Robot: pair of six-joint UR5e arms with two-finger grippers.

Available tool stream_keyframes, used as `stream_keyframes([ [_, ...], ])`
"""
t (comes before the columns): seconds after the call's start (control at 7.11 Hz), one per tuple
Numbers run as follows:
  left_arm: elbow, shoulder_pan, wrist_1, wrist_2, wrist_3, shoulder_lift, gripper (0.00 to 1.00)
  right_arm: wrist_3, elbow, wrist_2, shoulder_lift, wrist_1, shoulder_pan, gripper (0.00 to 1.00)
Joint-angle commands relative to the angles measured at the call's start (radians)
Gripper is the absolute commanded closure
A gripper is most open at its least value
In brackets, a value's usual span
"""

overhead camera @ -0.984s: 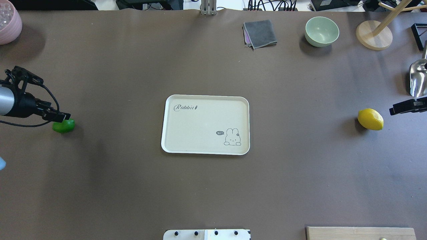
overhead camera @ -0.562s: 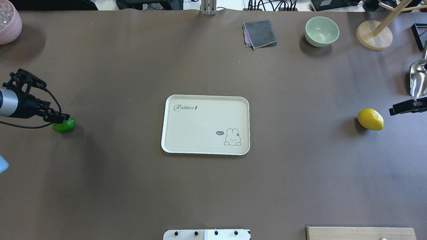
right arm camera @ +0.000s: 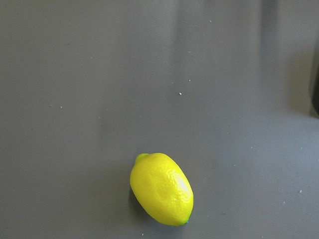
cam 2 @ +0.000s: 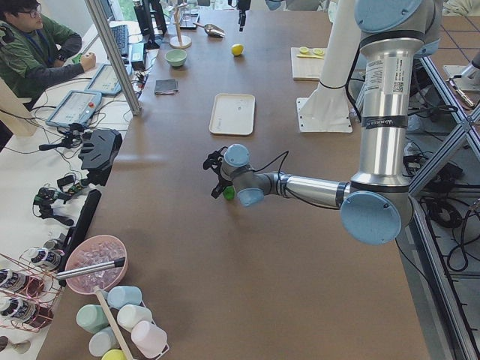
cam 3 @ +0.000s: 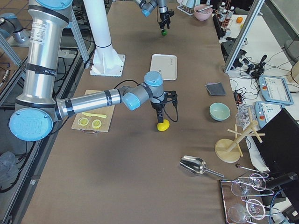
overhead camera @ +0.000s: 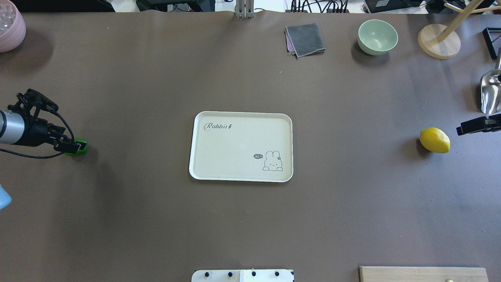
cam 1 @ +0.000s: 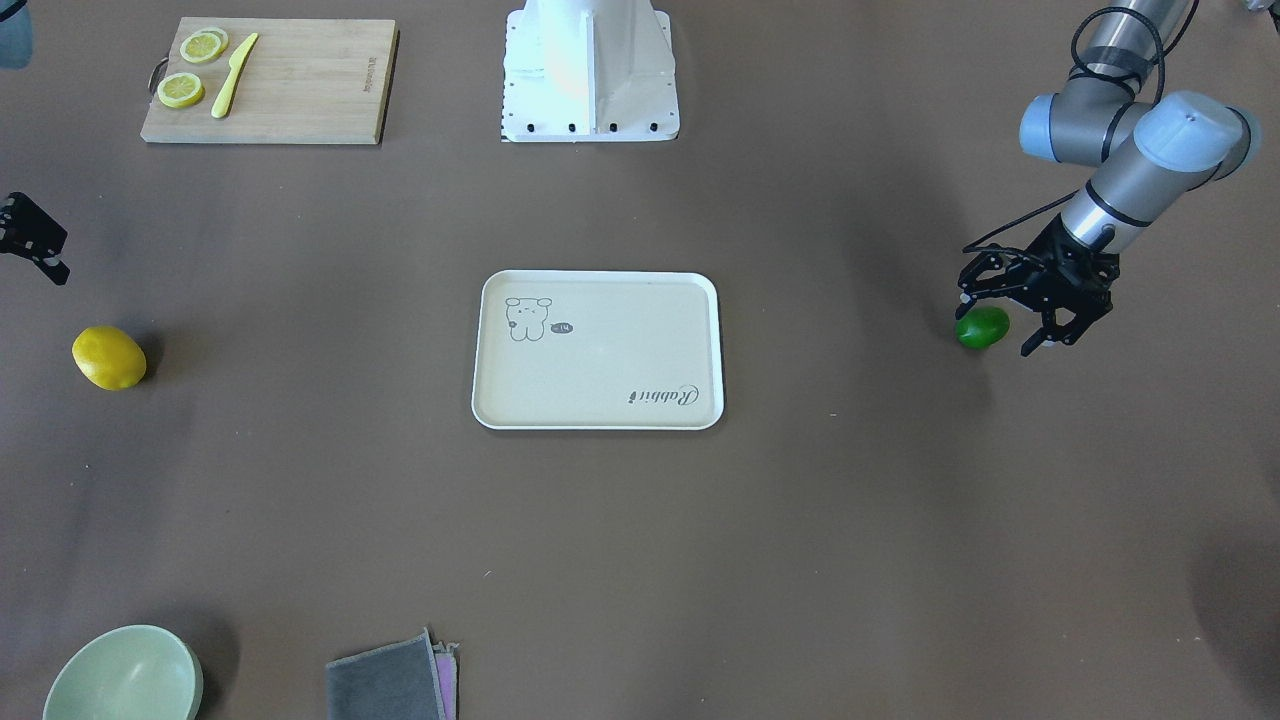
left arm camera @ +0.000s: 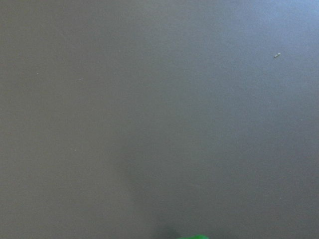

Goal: Place all lemons on tray

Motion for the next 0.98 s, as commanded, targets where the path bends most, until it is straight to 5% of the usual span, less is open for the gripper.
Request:
stream_keyframes([
  [0.0,0.016,0.028,-0.001,0.001,0.001,0.0,0.03,0.0,0.0,0.0,0.0,0.0,-0.001,0.0],
  [0.14,0.01,0.045,-0.003,0.001,-0.001,-0.004,0.32,0.0,0.0,0.0,0.002,0.0,-0.001,0.0],
  [0.28,0.005,0.045,-0.003,-0.001,-0.002,-0.012,0.77,0.0,0.0,-0.002,0.002,0.0,-0.001,0.0],
  [0.42,-0.009,0.045,-0.005,-0.002,-0.007,-0.015,1.0,0.0,-0.002,-0.002,0.002,0.0,-0.001,0.0],
  [0.84,-0.058,0.052,0.006,-0.001,-0.291,-0.18,1.0,-0.001,-0.002,-0.003,0.002,0.0,-0.004,0.0],
])
